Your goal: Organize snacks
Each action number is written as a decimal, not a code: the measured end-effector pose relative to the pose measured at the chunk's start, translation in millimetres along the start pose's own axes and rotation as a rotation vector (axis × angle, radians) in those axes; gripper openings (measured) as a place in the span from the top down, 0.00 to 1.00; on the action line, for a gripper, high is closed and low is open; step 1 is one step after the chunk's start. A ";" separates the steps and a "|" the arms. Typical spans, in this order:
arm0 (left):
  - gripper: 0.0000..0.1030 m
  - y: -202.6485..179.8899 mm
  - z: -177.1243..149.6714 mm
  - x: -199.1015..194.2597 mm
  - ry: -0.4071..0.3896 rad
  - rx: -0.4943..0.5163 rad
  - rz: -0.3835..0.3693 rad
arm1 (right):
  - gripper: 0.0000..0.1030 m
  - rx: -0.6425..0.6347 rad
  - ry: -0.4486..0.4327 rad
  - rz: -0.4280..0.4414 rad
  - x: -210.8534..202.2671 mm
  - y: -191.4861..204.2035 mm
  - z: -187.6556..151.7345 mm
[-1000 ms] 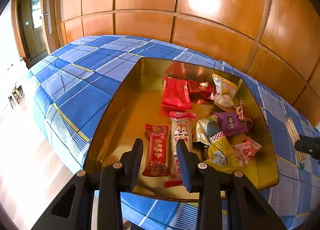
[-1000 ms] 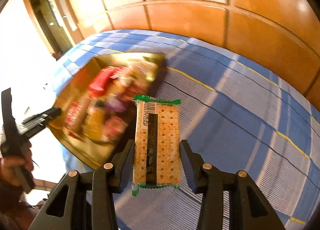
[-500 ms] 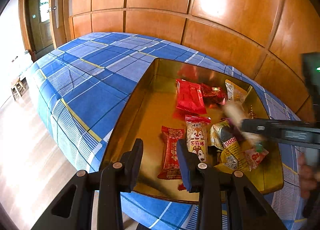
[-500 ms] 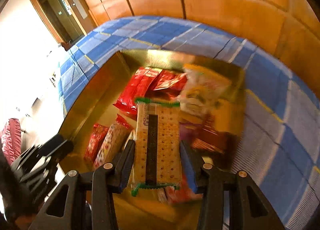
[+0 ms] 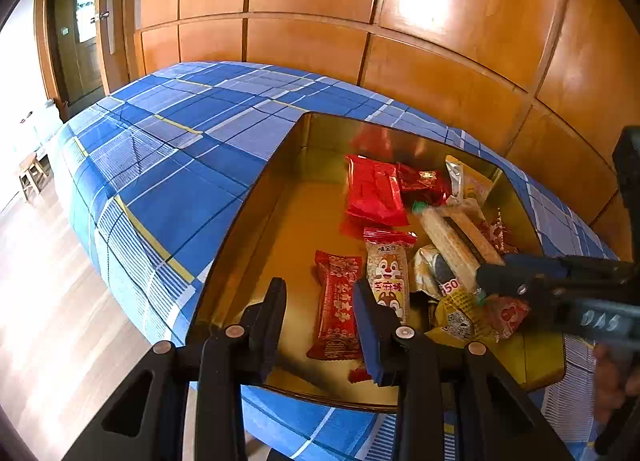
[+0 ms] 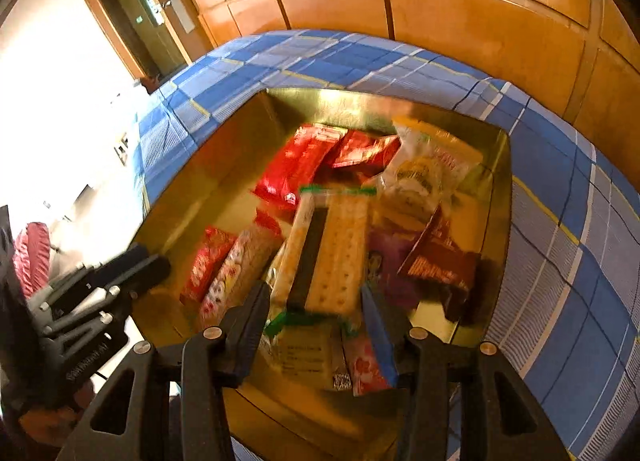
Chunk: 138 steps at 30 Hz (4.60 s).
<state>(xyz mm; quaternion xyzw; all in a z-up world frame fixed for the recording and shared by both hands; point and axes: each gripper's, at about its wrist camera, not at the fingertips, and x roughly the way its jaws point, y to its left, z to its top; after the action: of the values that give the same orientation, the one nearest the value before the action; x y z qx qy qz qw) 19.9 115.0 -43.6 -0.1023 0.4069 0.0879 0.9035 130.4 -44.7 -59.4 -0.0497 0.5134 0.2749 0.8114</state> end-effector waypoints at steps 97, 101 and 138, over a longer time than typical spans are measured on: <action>0.03 -60.1 -18.9 -59.5 -0.151 0.127 0.021 | 0.59 0.114 -0.329 -0.275 -79.1 4.1 -77.0; 0.02 -60.1 -18.5 -59.9 -0.152 0.126 0.022 | 0.59 0.114 -0.329 -0.273 -78.8 4.0 -77.0; 0.00 -53.7 -13.7 -54.2 -0.122 0.099 -0.034 | 0.59 0.218 -0.362 -0.314 -113.2 -56.2 -85.7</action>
<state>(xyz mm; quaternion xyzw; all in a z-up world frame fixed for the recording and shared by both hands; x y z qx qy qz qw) -12.3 55.7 -5.5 -0.0588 0.3531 0.0583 0.9319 52.8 -167.9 -13.5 0.0090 0.3724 0.0934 0.9233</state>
